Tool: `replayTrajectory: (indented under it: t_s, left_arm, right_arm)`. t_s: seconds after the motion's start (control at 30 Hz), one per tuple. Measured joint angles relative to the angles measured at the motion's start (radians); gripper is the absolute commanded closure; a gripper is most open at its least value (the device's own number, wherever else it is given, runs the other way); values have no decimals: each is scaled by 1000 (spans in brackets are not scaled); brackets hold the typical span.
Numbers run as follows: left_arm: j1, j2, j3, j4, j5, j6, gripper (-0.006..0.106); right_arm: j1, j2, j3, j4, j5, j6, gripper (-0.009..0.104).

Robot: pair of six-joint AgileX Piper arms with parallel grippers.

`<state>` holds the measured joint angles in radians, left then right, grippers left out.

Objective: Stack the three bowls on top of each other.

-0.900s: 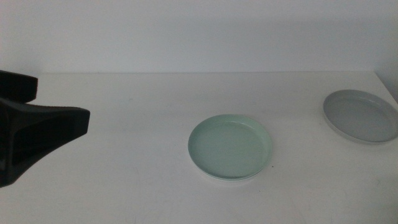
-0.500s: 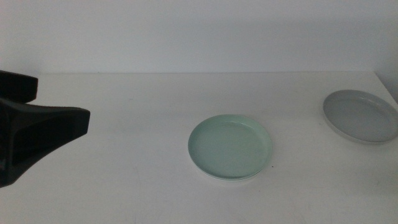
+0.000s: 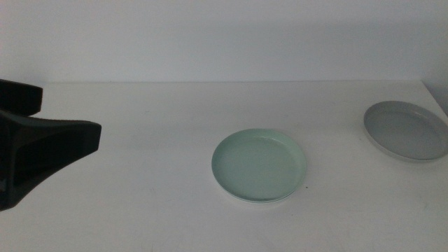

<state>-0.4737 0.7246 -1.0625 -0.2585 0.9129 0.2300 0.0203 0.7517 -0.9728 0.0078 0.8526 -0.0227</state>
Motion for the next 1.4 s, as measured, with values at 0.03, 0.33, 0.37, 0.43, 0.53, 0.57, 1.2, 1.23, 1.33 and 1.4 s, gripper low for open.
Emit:
replayTrajectory:
  t_s: [0.03, 0.33, 0.37, 0.43, 0.53, 0.57, 1.2, 1.23, 1.33, 1.4]
  left_arm:
    - [0, 0, 0, 0, 0, 0, 10]
    - [0, 0, 0, 0, 1, 0, 10]
    - [0, 0, 0, 0, 1, 0, 10]
    - [0, 0, 0, 0, 1, 0, 10]
    - [0, 0, 0, 0, 1, 0, 10]
    - [0, 0, 0, 0, 1, 0, 10]
    - [0, 0, 0, 0, 1, 0, 10]
    - [0, 0, 0, 0, 1, 0, 10]
    - [0, 0, 0, 0, 1, 0, 10]
    - [0, 0, 0, 0, 1, 0, 10]
  right_arm:
    - [0, 42, -32, 0, 10, 11, 34]
    - [-38, 397, -268, -1, 37, 2, 34]
    - [-54, 428, -287, -1, 37, -3, 34]
    - [-90, 504, -334, 0, 37, -17, 34]
    - [-141, 606, -408, 0, 37, -36, 34]
    - [-156, 641, -428, 0, 37, -38, 34]
    - [-358, 1143, -688, 38, 22, -69, 34]
    - [-360, 1164, -689, 34, 22, -69, 34]
    - [-361, 1203, -689, 29, 21, -70, 35]
    - [-361, 1226, -689, 29, 16, -70, 36]
